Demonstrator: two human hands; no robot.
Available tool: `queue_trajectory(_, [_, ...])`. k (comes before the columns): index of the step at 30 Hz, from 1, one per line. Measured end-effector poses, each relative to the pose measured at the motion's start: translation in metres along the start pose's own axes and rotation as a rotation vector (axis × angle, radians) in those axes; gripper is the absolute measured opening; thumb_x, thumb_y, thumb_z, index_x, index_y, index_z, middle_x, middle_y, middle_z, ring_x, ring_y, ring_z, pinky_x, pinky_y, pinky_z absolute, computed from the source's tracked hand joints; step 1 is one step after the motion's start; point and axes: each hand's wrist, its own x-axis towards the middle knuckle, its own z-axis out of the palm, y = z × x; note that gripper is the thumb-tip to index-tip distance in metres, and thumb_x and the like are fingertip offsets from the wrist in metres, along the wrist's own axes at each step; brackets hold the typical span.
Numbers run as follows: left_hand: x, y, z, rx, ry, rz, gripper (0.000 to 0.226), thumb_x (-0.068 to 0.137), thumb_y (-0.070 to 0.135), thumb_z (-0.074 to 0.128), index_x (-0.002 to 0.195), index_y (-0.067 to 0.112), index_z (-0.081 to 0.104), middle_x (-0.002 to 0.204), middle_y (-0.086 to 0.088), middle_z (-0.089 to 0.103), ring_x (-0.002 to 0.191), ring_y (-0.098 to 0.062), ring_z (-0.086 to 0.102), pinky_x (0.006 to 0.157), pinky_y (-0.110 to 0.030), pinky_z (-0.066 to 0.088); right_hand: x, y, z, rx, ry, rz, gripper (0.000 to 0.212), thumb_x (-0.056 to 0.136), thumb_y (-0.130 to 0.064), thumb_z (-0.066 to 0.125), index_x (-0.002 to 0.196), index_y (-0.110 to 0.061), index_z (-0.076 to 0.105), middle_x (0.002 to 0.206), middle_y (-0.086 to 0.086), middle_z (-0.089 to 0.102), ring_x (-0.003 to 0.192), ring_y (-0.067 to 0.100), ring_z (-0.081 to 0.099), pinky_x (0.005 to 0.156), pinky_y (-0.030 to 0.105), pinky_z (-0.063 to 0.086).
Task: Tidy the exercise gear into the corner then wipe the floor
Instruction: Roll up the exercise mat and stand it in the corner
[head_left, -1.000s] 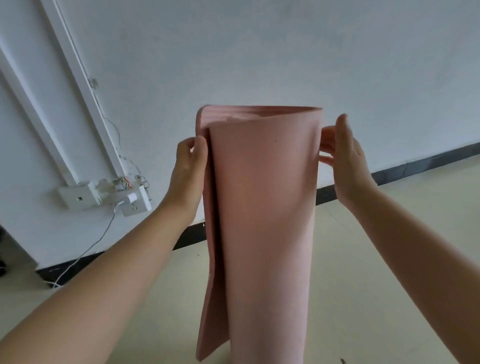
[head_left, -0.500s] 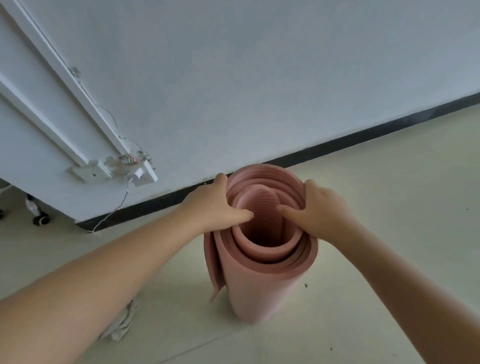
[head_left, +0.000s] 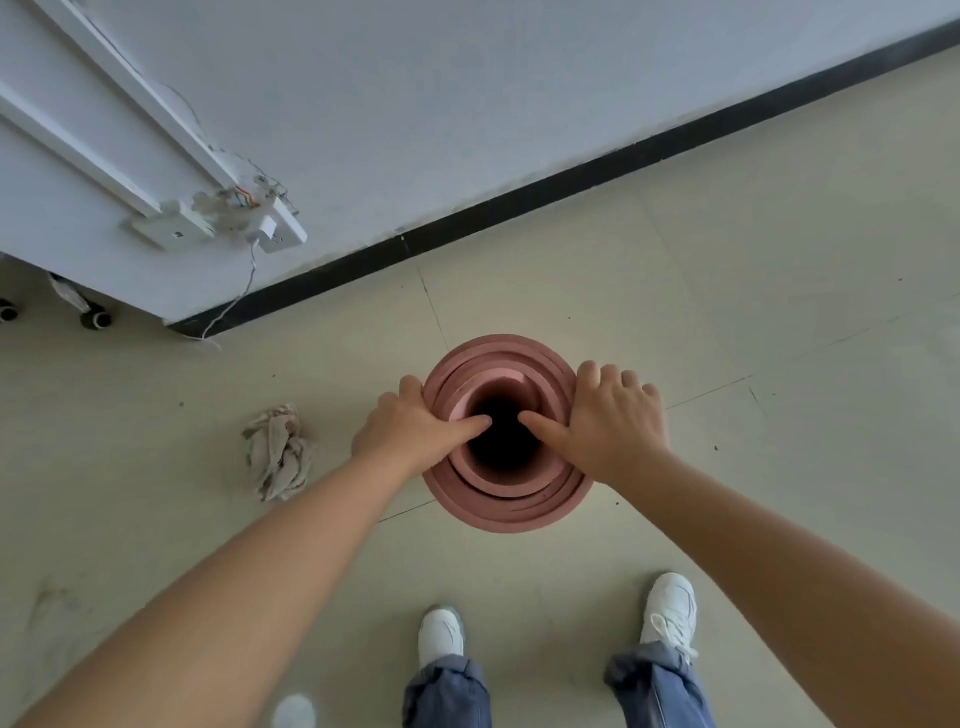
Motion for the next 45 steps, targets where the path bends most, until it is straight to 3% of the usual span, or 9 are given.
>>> queue_trajectory(8, [0.000, 0.006, 0.005, -0.155, 0.179, -0.017, 0.053, 0.083, 0.036, 0.065, 0.119, 0.002, 0.045, 0.120, -0.015, 0.056, 0.107, -0.035, 0.057, 0.076, -0.033, 0.044, -0.002, -0.016, 0.002, 0.186, 0.030, 0.118, 0.046, 0.094, -0.042, 0.040, 0.121, -0.005, 0.041, 0.120, 0.012, 0.054, 0.110, 0.030, 0.051, 0.085, 0.034, 0.041])
queue_trajectory(13, [-0.009, 0.012, -0.004, 0.198, 0.209, 0.268, 0.056, 0.092, 0.022, 0.055, 0.136, 0.006, 0.025, 0.121, -0.017, 0.055, 0.101, -0.035, 0.062, 0.077, -0.037, 0.051, -0.004, -0.007, -0.006, 0.154, 0.009, 0.069, 0.034, 0.095, -0.032, 0.039, 0.115, -0.006, 0.044, 0.109, 0.009, 0.060, 0.098, 0.030, 0.056, 0.085, 0.034, 0.038])
queue_trajectory(17, [-0.026, 0.052, -0.008, 0.434, 0.167, 0.404, 0.050, 0.096, 0.027, 0.046, 0.139, 0.010, 0.025, 0.124, -0.016, 0.052, 0.105, -0.033, 0.059, 0.079, -0.035, 0.048, -0.015, 0.034, -0.023, 0.281, -0.078, 0.095, 0.023, 0.094, -0.029, 0.042, 0.102, -0.007, 0.043, 0.077, 0.001, 0.048, 0.076, 0.025, 0.046, 0.055, 0.025, 0.034])
queue_trajectory(20, [-0.050, 0.109, -0.007, 0.539, 0.141, 0.475, 0.042, 0.097, 0.030, 0.045, 0.131, 0.009, 0.032, 0.121, -0.016, 0.053, 0.104, -0.033, 0.059, 0.079, -0.037, 0.047, -0.031, 0.087, -0.047, 0.365, -0.089, 0.155, 0.022, 0.092, -0.029, 0.044, 0.092, -0.010, 0.034, 0.066, -0.003, 0.037, 0.076, 0.024, 0.046, 0.054, 0.027, 0.033])
queue_trajectory(24, [-0.094, 0.208, -0.004, 0.630, 0.133, 0.537, 0.036, 0.096, 0.027, 0.046, 0.125, 0.006, 0.038, 0.117, -0.014, 0.057, 0.103, -0.031, 0.059, 0.069, -0.033, 0.040, -0.051, 0.172, -0.099, 0.436, -0.068, 0.202, 0.021, 0.091, -0.030, 0.046, 0.092, -0.010, 0.038, 0.085, 0.002, 0.047, 0.079, 0.024, 0.046, 0.066, 0.030, 0.037])
queue_trajectory(31, [-0.210, 0.382, 0.023, 0.649, 0.133, 0.687, 0.028, 0.093, 0.014, 0.047, 0.119, 0.008, 0.039, 0.106, -0.013, 0.060, 0.082, -0.027, 0.054, 0.063, -0.031, 0.039, -0.128, 0.341, -0.207, 0.450, 0.002, 0.273, 0.023, 0.091, -0.032, 0.047, 0.097, -0.010, 0.043, 0.090, 0.003, 0.051, 0.081, 0.020, 0.046, 0.065, 0.027, 0.036])
queue_trajectory(35, [-0.263, 0.479, 0.033, 0.620, 0.158, 0.815, 0.029, 0.091, 0.010, 0.047, 0.119, 0.006, 0.039, 0.088, -0.007, 0.049, 0.077, -0.023, 0.048, 0.062, -0.030, 0.038, -0.161, 0.425, -0.266, 0.455, 0.139, 0.383, 0.033, 0.090, -0.030, 0.048, 0.110, -0.004, 0.051, 0.106, 0.010, 0.061, 0.081, 0.021, 0.046, 0.068, 0.028, 0.037])
queue_trajectory(40, [-0.313, 0.604, 0.027, 0.601, 0.212, 0.973, 0.028, 0.088, 0.008, 0.046, 0.116, 0.007, 0.041, 0.070, 0.002, 0.039, 0.077, -0.022, 0.047, 0.059, -0.029, 0.036, -0.187, 0.522, -0.350, 0.462, 0.294, 0.481, 0.021, 0.088, -0.026, 0.052, 0.093, -0.006, 0.055, 0.068, -0.001, 0.044, 0.078, 0.022, 0.047, 0.055, 0.025, 0.035])
queue_trajectory(45, [-0.343, 0.736, 0.013, 0.599, 0.252, 1.108, 0.033, 0.088, 0.009, 0.048, 0.121, 0.008, 0.045, 0.102, -0.011, 0.056, 0.084, -0.023, 0.046, 0.071, -0.031, 0.041, -0.180, 0.614, -0.427, 0.435, 0.360, 0.559, 0.019, 0.086, -0.025, 0.053, 0.081, -0.007, 0.051, 0.063, -0.001, 0.042, 0.077, 0.022, 0.048, 0.051, 0.022, 0.033])
